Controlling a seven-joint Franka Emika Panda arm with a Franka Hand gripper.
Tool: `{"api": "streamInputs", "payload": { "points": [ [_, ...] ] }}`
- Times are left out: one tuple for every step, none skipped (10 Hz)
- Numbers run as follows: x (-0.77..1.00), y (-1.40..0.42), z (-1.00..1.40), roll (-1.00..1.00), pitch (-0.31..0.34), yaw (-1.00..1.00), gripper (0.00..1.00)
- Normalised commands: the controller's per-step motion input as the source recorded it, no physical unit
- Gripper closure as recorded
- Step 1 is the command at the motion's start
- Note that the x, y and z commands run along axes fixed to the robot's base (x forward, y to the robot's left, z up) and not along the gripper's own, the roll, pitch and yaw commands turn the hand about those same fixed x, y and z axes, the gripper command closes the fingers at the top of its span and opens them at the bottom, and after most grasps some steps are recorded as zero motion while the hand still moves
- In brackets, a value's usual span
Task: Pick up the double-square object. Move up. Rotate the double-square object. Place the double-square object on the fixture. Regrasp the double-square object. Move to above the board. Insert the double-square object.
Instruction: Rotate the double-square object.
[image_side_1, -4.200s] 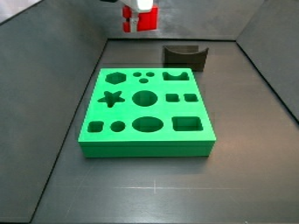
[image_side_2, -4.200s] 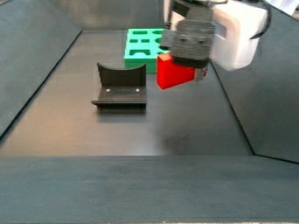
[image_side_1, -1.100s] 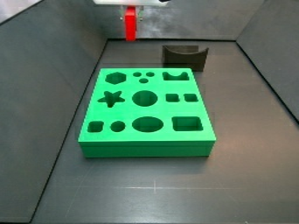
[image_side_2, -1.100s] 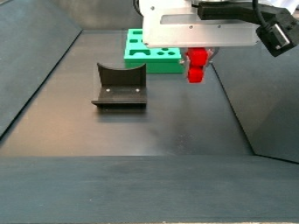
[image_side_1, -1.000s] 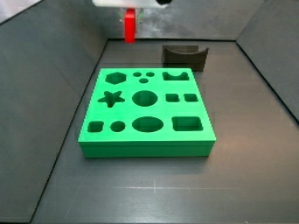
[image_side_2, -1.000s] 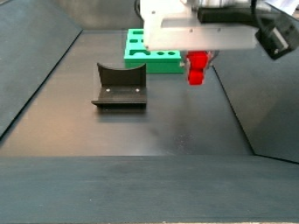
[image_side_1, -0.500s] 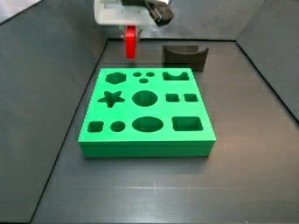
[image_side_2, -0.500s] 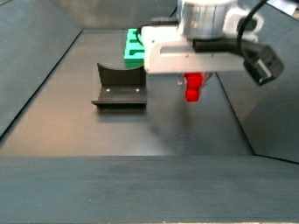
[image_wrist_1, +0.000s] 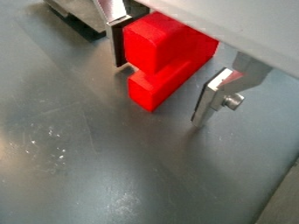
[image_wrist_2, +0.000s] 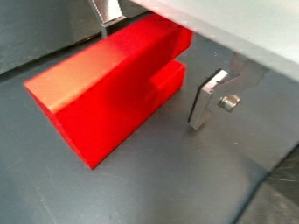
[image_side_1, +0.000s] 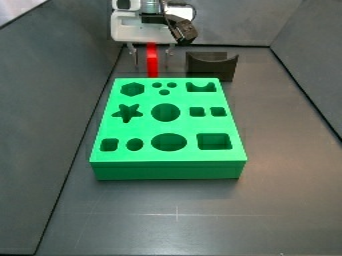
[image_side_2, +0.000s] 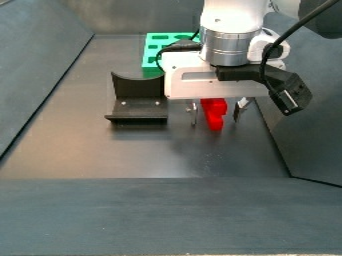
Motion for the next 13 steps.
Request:
{"api": "streamInputs", "payload": {
  "points": [
    [-0.01, 0.0, 1.0, 0.0, 0.01, 0.0, 0.0],
    [-0.02, 0.0, 1.0, 0.0, 0.028, 0.0, 0.0],
    [-0.02, 0.0, 1.0, 0.02, 0.043, 0.0, 0.0],
    [-0.02, 0.0, 1.0, 0.02, 0.048, -0.01, 0.0],
    [-0.02, 0.01, 1.0, 0.05, 0.065, -0.01, 0.0],
    [-0.03, 0.01, 1.0, 0.06, 0.072, -0.01, 0.0],
    [-0.03, 0.01, 0.92, 0.07, 0.074, -0.01, 0.0],
    [-0.03, 0.01, 0.77, 0.09, 0.076, -0.01, 0.0],
    [-0.03, 0.0, 0.57, 0.1, 0.08, 0.0, 0.0],
    [0.0, 0.0, 0.0, 0.0, 0.0, 1.0, 0.0],
    [0.0, 0.0, -0.15, 0.0, 0.001, 1.0, 0.0],
    [0.03, 0.0, -0.24, 0.0, 0.0, 1.0, 0.0],
    [0.04, 0.0, -0.16, 0.0, 0.0, 1.0, 0.0]
  ]
}}
